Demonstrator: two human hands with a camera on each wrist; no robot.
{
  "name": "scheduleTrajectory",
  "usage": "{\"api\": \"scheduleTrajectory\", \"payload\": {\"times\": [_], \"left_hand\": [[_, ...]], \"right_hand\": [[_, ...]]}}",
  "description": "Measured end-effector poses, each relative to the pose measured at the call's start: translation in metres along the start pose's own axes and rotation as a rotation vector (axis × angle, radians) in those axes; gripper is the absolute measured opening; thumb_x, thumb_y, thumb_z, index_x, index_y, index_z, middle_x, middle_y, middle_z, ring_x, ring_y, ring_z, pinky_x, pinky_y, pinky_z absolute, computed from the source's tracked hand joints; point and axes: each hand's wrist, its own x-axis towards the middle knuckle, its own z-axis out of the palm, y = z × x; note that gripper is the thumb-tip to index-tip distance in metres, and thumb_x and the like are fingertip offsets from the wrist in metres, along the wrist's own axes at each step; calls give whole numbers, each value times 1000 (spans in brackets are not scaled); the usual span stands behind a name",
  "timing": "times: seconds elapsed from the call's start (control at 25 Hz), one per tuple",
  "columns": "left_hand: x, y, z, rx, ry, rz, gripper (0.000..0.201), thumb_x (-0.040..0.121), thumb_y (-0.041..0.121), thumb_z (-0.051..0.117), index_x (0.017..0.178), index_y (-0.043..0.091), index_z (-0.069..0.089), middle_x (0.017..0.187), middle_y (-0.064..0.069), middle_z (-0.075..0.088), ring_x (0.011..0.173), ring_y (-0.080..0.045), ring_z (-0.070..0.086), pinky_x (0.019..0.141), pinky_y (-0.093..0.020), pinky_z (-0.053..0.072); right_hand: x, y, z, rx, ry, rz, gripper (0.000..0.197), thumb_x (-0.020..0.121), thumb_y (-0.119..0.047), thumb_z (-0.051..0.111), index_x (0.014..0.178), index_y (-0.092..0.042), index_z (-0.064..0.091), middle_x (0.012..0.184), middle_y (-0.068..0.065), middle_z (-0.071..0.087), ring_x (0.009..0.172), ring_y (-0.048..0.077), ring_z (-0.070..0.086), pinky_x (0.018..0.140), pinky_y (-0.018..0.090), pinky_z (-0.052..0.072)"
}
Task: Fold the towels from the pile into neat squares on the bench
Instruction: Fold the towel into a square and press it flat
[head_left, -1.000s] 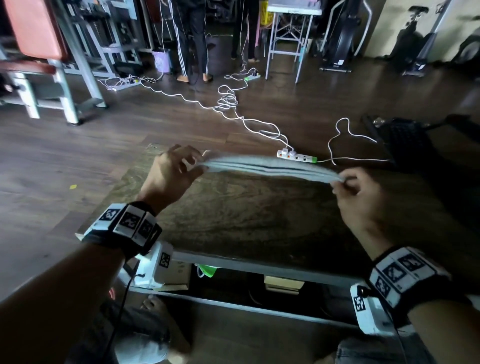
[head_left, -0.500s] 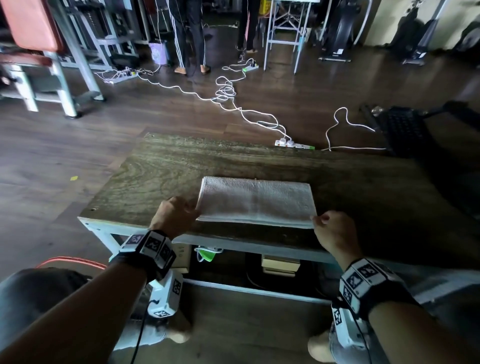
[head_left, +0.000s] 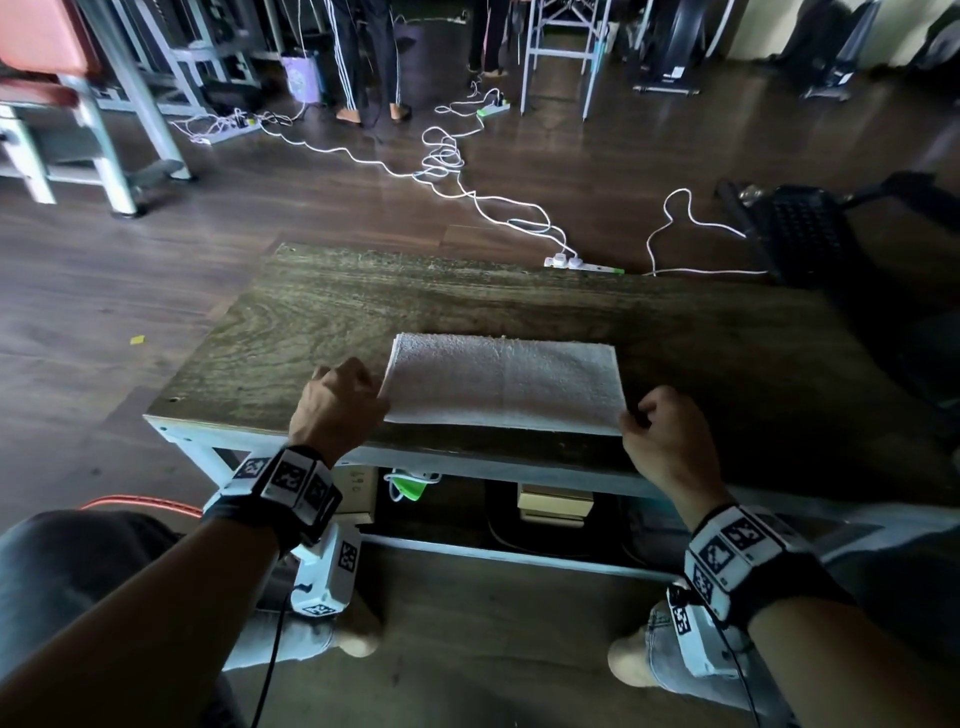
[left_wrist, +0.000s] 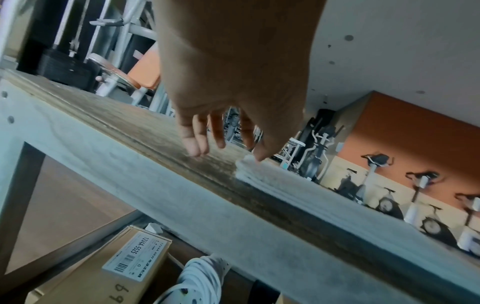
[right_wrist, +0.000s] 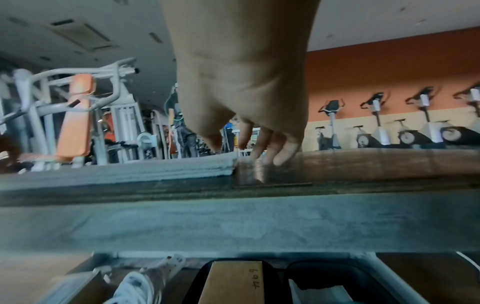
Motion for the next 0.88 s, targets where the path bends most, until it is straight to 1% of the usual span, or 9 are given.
{"api": "scheduleTrajectory", "payload": {"times": [0.12,0.2,0.28,0.4,0.52,0.6,0.72,0.8,0.88], "left_hand": [[-10,3,18,76,-60,378,35,75,30,67,110,34,66,119,-2,56,107,-25,53,88,-42,50],[-19,5,28,161,-106,451,35,77,45,58,110,41,66,125,8,56,115,-21,50,92,-42,46],[-25,9,32,187,-38,404,36,77,57,49,100,39,70,114,9,60,110,-20,50,88,-39,43],[-22,25,33,177,65,413,33,80,53,47,85,29,70,102,3,59,102,-22,50,81,-38,43],[0,52,47,180,-17,537,26,89,39,50,107,26,64,117,-2,57,111,-23,50,89,-40,44],[14,72,65,214,-108,607,36,92,35,47,126,25,55,133,-2,51,124,-22,46,101,-40,40],[20,81,90,227,-219,539,66,89,50,21,147,22,31,155,-1,32,145,-21,25,116,-42,25],[17,71,104,279,-195,505,67,92,49,6,153,24,17,161,1,20,150,-20,12,120,-42,16],[16,65,110,308,-156,501,63,96,46,5,155,25,12,162,2,15,150,-19,8,121,-41,12]], "right_hand": [[-8,-6,17,-64,7,-349,33,95,-38,56,124,-22,58,125,0,55,116,21,52,94,40,49],[-15,-11,27,-145,-58,-520,28,95,-38,53,120,-27,61,124,-6,57,115,17,52,95,38,47],[-17,-16,29,-220,-24,-534,20,94,-40,50,101,-28,64,104,-8,60,100,16,56,89,37,46],[-15,-34,29,-291,61,-479,26,94,-43,43,85,-25,61,88,-5,57,90,18,55,87,39,43],[-8,-61,47,-242,8,-543,19,95,-36,42,100,-25,57,101,-4,58,98,19,55,90,37,41],[4,-80,66,-167,-73,-572,25,96,-33,39,114,-24,54,114,-4,58,108,19,54,93,36,41],[22,-88,92,-135,-165,-571,46,95,-37,41,138,-22,45,143,0,48,133,18,45,110,37,35],[25,-80,102,-243,-133,-587,53,98,-41,38,148,-23,34,156,0,34,145,18,29,118,40,23],[23,-75,104,-295,-71,-567,54,99,-45,29,150,-28,31,159,-2,31,148,20,23,119,43,19]]}}
